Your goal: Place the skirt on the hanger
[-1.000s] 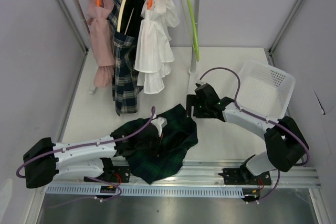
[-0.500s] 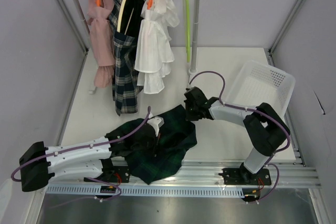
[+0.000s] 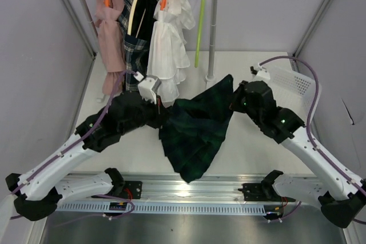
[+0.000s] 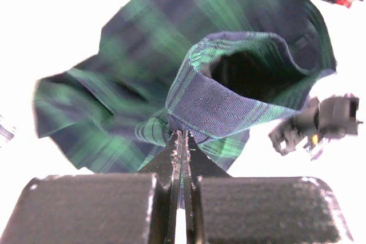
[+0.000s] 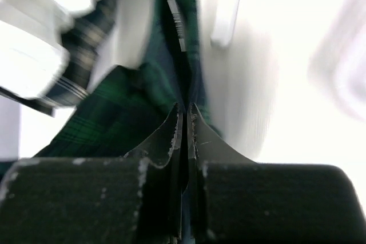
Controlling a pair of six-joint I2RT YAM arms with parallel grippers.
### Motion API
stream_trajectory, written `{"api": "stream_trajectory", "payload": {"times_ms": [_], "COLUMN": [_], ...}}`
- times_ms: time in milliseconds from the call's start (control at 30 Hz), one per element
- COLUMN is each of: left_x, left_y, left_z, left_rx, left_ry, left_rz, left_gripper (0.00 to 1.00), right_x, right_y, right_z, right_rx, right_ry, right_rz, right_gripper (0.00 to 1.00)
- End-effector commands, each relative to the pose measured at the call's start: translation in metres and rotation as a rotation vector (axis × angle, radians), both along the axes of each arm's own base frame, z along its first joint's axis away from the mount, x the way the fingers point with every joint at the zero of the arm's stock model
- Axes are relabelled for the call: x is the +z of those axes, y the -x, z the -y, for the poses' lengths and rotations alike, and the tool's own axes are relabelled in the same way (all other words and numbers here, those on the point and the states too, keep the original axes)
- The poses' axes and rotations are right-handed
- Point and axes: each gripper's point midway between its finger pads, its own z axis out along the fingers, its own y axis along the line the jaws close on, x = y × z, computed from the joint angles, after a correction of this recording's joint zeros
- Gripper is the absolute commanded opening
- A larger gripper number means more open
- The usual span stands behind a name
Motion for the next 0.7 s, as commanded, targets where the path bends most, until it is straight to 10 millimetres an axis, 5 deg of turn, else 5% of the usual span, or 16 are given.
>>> {"api": "stream_trajectory", "payload": {"times_ms": [0, 100, 133, 333, 533, 667], "left_x": [0.037, 0.061, 0.083, 0.113, 0.114, 0.096], "left_y": [-0.021, -0.035, -0.041, -0.046, -0.049, -0.044], "left_z": [-0.018, -0.033, -0.042, -0.071, -0.084, -0.064], "left_rx": [0.028, 0.079, 0.110, 0.175, 0.198, 0.097], "left_ry": [-0.051, -0.051, -0.033, -0.025, -0.026, 0.024], "left_rz": [0.111, 0.146, 0.189, 0.226, 0.228, 0.176], "left_gripper": [0.00, 0.00, 0.00, 0.00, 0.00, 0.00], "right_x": [0.058, 0.085, 0.098, 0.127, 0.137, 0.130], "right_y": [-0.002, 0.002, 0.003, 0.013, 0.016, 0.013], "right_z": [0.028, 0.040, 0.042, 0.048, 0.046, 0.037], "right_rx": [-0.114, -0.145, -0.151, -0.153, -0.140, -0.116], "right_ry": [-0.002, -0.009, -0.026, -0.058, -0.053, -0.036], "right_rz": [0.112, 0.166, 0.190, 0.242, 0.258, 0.242], "right_gripper": [0.00, 0.00, 0.00, 0.00, 0.00, 0.00]}}
